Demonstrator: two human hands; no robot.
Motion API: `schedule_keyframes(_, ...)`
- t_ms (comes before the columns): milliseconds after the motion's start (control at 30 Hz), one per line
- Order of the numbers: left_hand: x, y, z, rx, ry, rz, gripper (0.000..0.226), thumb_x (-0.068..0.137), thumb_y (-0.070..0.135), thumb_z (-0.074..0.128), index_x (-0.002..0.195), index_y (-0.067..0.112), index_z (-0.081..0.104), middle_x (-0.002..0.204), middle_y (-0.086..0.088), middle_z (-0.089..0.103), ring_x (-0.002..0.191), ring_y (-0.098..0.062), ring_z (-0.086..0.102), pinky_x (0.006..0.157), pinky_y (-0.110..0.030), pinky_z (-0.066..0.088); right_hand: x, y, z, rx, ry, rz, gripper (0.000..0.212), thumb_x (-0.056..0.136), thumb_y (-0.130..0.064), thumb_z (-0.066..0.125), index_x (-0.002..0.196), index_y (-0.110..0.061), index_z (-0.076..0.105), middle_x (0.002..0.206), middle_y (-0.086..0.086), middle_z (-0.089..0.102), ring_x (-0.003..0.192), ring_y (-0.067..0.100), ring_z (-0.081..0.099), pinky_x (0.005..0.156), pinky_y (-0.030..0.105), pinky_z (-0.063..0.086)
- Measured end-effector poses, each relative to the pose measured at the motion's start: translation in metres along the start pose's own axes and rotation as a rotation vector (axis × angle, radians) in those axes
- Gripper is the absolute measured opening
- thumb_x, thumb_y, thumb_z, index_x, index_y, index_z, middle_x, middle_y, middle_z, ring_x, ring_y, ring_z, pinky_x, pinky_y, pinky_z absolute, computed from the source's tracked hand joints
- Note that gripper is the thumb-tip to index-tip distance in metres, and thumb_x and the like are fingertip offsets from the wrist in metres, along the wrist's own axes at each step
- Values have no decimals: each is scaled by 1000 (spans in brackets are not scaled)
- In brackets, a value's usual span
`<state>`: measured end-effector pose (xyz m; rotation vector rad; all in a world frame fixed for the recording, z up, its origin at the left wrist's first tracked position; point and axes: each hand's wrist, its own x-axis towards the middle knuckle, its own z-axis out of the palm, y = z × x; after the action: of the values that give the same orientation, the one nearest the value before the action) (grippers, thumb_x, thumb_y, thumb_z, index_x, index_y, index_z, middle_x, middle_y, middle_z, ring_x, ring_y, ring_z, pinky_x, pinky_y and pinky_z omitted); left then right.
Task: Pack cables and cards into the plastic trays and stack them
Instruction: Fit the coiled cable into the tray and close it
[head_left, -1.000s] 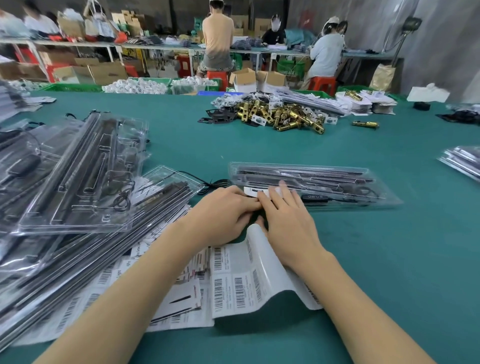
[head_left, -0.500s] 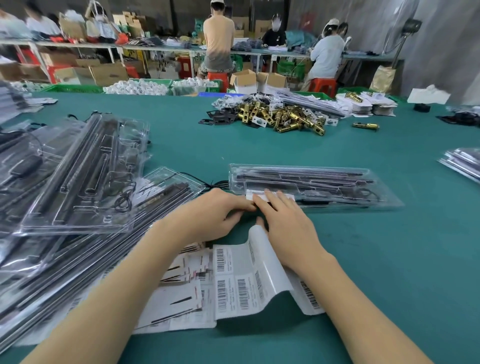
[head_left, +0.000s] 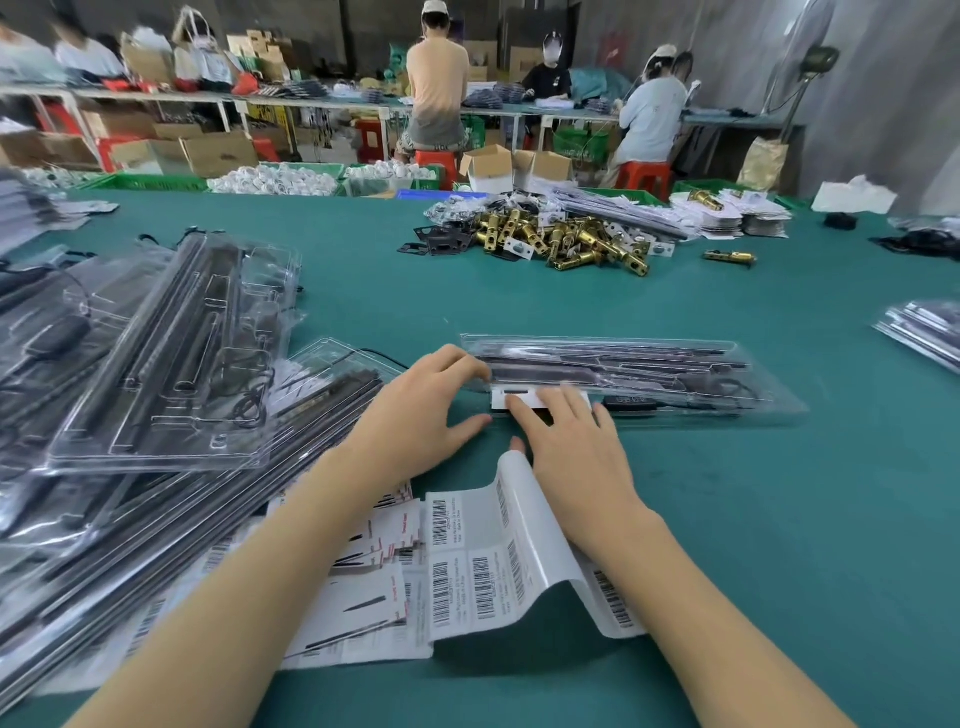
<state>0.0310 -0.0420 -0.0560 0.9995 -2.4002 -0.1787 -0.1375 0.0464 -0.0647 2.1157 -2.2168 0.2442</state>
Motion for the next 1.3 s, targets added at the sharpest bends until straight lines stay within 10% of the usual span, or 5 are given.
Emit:
schedule_keyframes(733, -1, 2, 11, 19, -53, -106, 33, 94, 48, 62, 114, 21, 64, 119, 2, 50, 93, -20, 58, 89, -39, 49, -10, -5, -3, 41, 5, 103, 50, 105, -49, 33, 153, -35, 31, 153, 11, 27, 139, 26, 26, 100, 39, 33)
schedule_keyframes(900, 0, 1, 11, -12, -51, -111, 33, 93, 47, 64, 111, 19, 67, 118, 2, 52, 97, -20, 58, 91, -38, 48, -9, -8, -1, 176, 0, 105, 48, 105, -41, 38, 151, -26, 35, 131, 10, 27, 118, 27, 42, 76, 30, 35)
schedule_keyframes(1100, -1, 1, 10, -17, -54, -118, 32, 93, 45, 66, 112, 20, 67, 119, 3, 53, 98, -19, 58, 89, -32, 46, -12, -6, -1, 79, 16, 71, 49, 105, -41, 36, 150, -23, 37, 148, 7, 39, 144, 27, 27, 108, 37, 33)
schedule_keyframes(1300, 0, 1, 8, -5, -66, -97, 31, 94, 46, 64, 111, 20, 67, 118, 5, 57, 101, -20, 59, 92, -37, 47, -10, 2, -5, 175, 295, 75, 26, 90, -31, 63, 111, -18, 70, 105, 0, 59, 101, 23, 50, 76, 35, 40)
